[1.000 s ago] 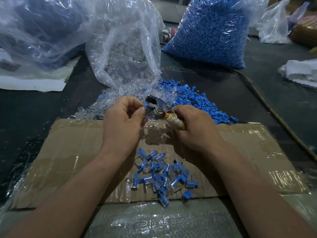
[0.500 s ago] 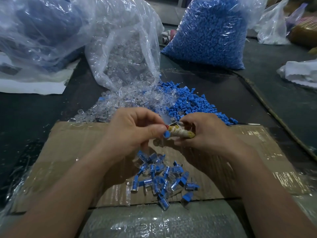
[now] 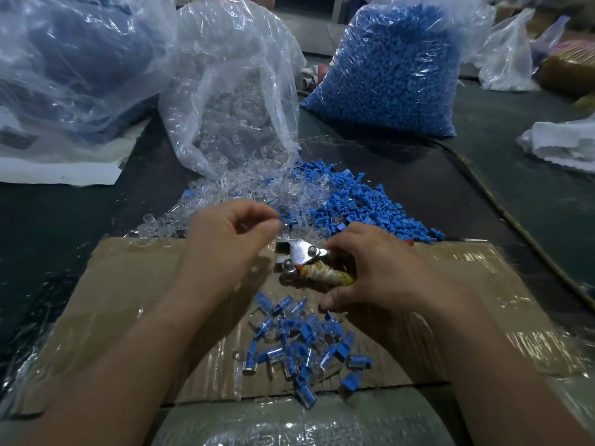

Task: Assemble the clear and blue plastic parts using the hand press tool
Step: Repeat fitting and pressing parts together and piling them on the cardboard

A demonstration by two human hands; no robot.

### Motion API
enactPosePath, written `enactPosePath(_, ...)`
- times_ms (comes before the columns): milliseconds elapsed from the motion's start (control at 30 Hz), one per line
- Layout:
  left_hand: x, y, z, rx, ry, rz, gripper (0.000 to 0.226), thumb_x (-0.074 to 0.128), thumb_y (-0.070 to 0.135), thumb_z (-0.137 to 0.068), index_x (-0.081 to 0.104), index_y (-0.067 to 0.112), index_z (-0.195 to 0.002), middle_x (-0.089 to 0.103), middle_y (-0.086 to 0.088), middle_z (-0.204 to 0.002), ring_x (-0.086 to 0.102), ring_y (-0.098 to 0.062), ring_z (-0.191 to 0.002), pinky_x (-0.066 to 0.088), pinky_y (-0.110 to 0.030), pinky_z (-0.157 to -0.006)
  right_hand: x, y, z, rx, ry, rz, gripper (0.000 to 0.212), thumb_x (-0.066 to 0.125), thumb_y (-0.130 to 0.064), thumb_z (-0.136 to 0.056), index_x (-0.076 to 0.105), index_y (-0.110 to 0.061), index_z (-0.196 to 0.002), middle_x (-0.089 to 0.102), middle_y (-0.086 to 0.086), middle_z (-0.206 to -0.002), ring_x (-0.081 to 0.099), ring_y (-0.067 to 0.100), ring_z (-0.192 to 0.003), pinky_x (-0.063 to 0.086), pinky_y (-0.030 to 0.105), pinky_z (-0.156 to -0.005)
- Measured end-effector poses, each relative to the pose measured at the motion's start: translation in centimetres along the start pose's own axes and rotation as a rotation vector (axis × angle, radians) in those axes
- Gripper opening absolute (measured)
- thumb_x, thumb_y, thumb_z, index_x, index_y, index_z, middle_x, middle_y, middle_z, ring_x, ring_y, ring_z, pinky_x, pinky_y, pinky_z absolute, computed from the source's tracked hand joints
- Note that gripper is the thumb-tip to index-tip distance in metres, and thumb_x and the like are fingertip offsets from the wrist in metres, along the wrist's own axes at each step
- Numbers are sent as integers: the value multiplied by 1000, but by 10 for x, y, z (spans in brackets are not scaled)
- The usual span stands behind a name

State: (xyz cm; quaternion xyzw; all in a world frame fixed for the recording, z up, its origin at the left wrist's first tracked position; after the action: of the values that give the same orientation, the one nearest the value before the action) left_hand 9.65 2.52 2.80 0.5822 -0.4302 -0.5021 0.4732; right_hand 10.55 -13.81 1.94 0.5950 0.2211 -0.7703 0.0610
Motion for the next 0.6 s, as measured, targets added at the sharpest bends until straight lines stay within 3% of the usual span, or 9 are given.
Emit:
enactPosePath(100,-24,7,-5,91,207,-360,23,65,12,-83,65,26,-102,60,9,-88,57,-2,-69,46,-14,-60,3,0,1,0,-27,28,83,66,-70,-54,44,-33,-125,41,-14,-105,35,5,-97,31,26,-80)
enactPosePath(167,-24,8,-7,117,207,-537,36,64,13,-85,59,24,-119,57,4,-101,54,-7,-79,47,-29,-76,1,-2,2,-23,-18,35,83,59,-75,-55,45,-33,-125,41,-15,-102,31,2,-95,23,25,-95)
enactPosePath(200,-22,6,-9,117,190,-605,40,63,14,-85,56,24,-124,56,0,-111,56,-15,-88,46,-37,-84,-2,-3,2,-28,-9,15,83,52,-79,-55,48,-33,-123,41,-16,-100,30,0,-95,12,27,-104)
enactPosePath(267,-18,2,-10,84,158,-701,44,61,17,-87,51,26,-129,50,-2,-129,53,-24,-105,42,-42,-93,-5,-5,3,-27,2,-37,82,32,-84,-53,55,-33,-114,44,-19,-92,37,-2,-92,-1,28,-108)
enactPosePath(367,-17,-3,-10,42,141,-789,48,58,18,-89,45,26,-134,46,-3,-136,45,-22,-119,38,-39,-93,-7,-8,0,-41,14,-43,74,21,-79,-56,60,-31,-98,47,-17,-84,40,-6,-78,8,32,-110)
enactPosePath(433,-18,-8,-10,11,124,-844,47,56,18,-90,45,25,-135,48,-5,-135,45,-24,-122,39,-41,-93,-8,-4,-2,-26,46,-62,60,30,-72,-70,63,-29,-97,49,-16,-83,41,-4,-77,28,30,-99)
enactPosePath(467,-18,-8,-10,8,124,-869,45,55,17,-90,47,24,-134,51,-6,-133,47,-25,-120,41,-42,-91,-11,0,-3,-10,84,-86,49,39,-65,-77,64,-28,-96,50,-17,-83,41,-3,-77,35,24,-85)
enactPosePath(533,-20,-5,-10,30,136,-909,33,54,15,-90,57,22,-122,57,-6,-123,52,-26,-109,43,-39,-80,-17,10,-6,23,186,-112,30,48,-50,-85,65,-26,-93,50,-19,-80,43,-3,-74,30,16,-64)
enactPosePath(600,-19,-2,-10,67,142,-923,22,53,13,-90,65,20,-107,60,-6,-113,54,-25,-95,39,-34,-70,-23,21,-10,65,277,-105,22,51,-40,-89,66,-25,-94,49,-20,-78,43,-3,-72,28,15,-61)
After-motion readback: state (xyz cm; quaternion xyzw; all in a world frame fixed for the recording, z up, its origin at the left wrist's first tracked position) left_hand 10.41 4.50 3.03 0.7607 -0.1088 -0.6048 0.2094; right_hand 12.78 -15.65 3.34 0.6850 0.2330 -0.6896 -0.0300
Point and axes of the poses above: each hand's wrist, its own z-axis away from the middle knuckle, its own x-axis out of the palm, y = z × x, the point moved 10 cm from there along -z, towards the middle knuckle
